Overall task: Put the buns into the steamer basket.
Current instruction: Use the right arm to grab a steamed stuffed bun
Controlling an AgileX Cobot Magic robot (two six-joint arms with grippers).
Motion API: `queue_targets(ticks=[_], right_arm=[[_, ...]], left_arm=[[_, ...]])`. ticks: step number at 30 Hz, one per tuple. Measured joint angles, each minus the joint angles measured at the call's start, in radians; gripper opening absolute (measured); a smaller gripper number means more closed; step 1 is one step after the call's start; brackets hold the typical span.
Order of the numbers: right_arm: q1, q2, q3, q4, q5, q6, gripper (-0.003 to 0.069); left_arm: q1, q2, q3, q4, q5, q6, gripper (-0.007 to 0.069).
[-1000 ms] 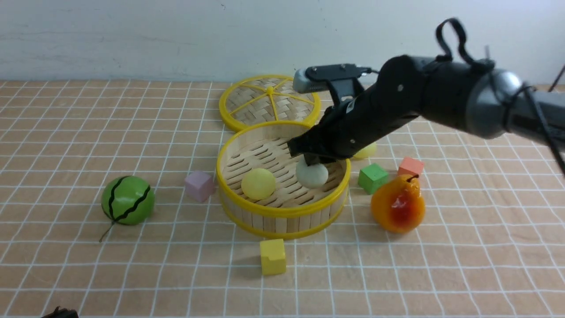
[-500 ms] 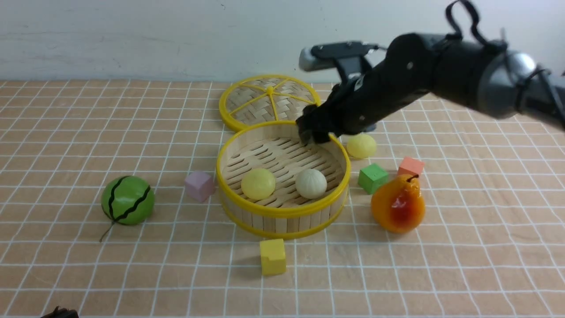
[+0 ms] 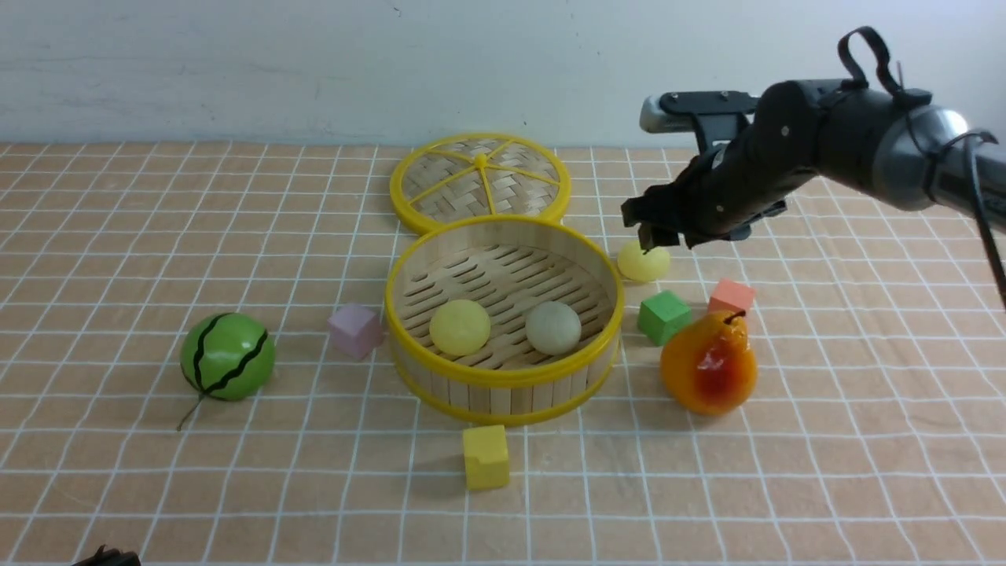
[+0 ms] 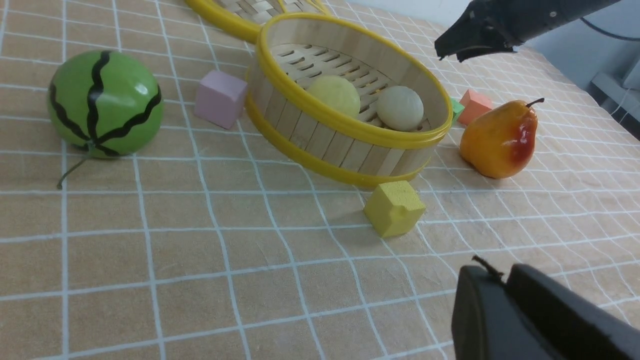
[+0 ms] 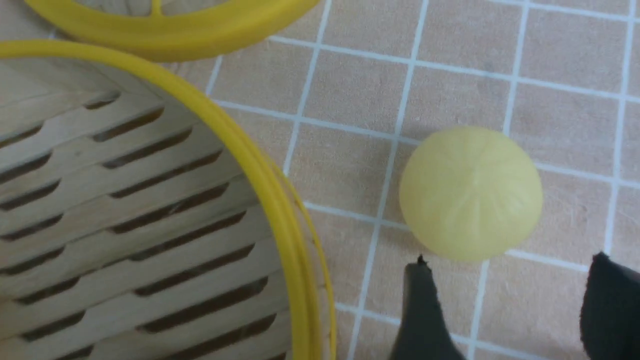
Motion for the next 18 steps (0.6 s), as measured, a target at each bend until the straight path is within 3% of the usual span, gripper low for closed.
queue_targets(ticks=[12,18], right_arm=[[-0.001,0.181,-0.215,0.001,-0.012,0.001,0.0408],[-0.007,0.224,-0.223,-0.014,-0.024,0.002,0.0343]], left_arm=[[0.0,0.0,0.0,0.0,0.0,0.0,0.0068],[0.0,0.0,0.0,0.0,0.0,0.0,0.0072]])
